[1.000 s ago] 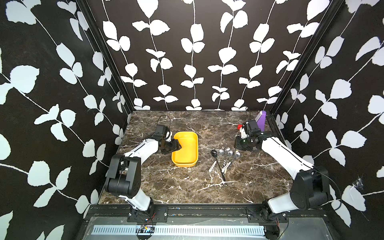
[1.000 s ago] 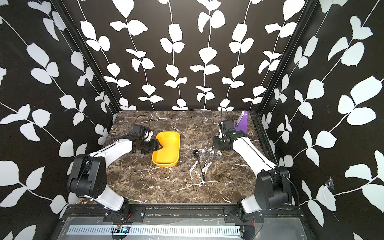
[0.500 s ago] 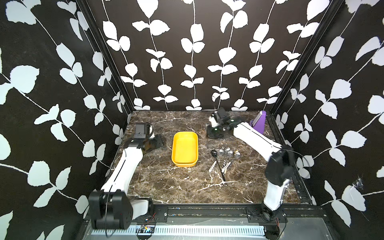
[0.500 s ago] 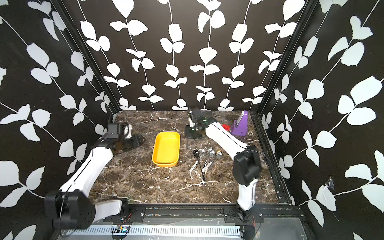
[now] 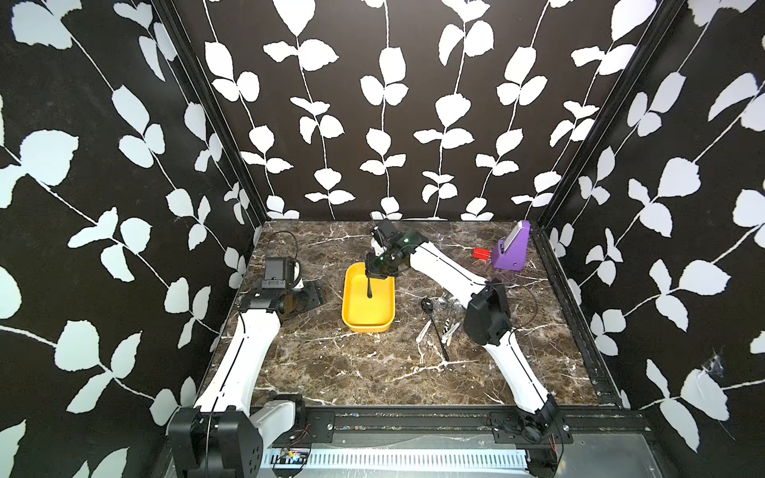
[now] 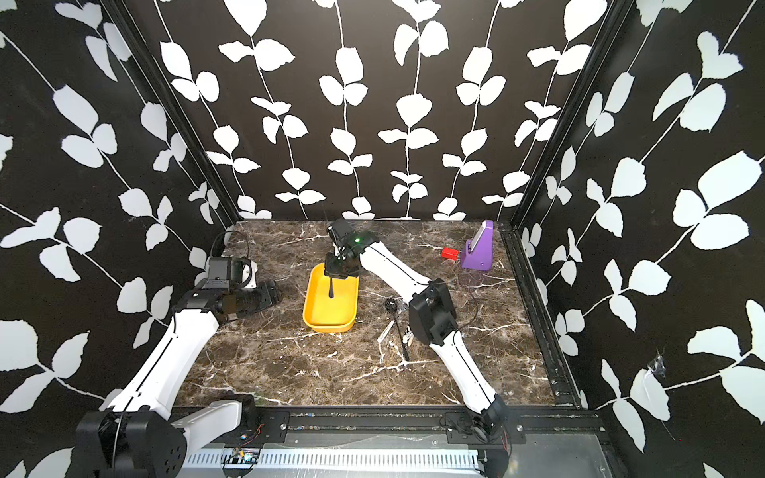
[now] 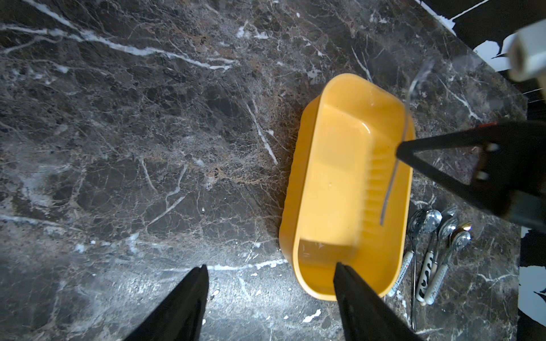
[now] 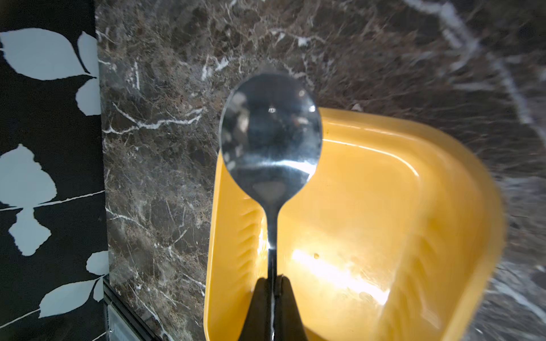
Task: Put the spoon into the storage box
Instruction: Place the spoon in the storage box.
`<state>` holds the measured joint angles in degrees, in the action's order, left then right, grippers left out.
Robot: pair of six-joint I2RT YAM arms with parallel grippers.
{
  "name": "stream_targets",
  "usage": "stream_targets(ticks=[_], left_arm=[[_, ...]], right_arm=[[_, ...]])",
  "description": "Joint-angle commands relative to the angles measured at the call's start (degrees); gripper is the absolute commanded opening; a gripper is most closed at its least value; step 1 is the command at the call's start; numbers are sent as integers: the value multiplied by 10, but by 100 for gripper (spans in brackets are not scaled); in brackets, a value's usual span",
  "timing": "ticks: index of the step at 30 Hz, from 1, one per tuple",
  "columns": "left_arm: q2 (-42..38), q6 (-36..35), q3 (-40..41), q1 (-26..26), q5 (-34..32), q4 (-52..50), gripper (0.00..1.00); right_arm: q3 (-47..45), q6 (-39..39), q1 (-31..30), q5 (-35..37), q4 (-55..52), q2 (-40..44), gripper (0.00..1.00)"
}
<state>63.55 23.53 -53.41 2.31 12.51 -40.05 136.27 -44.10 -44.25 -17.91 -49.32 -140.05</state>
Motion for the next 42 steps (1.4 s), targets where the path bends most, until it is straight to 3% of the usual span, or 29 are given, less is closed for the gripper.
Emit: stream_targets(ticks=[1,23,34,37,42], left_arm=[[-13,-10,8,-3,-6,-12,73],[-15,-13,17,-4,-18,-12,74],[-16,-8,26,-3,-23,-2,84],[-18,-9,28,-4,-29,1,98],[-30,-4,23,-4,-85,-8,98]], right_arm=[[29,-24,-16,-8,-10,-14,0],[66,-64,-44,-22,10,-113,0],[66,-67,-44,-23,15,-126,0],[65,-66,-45,-24,14,-127,0],[63,-60,-44,-18,8,-116,7]])
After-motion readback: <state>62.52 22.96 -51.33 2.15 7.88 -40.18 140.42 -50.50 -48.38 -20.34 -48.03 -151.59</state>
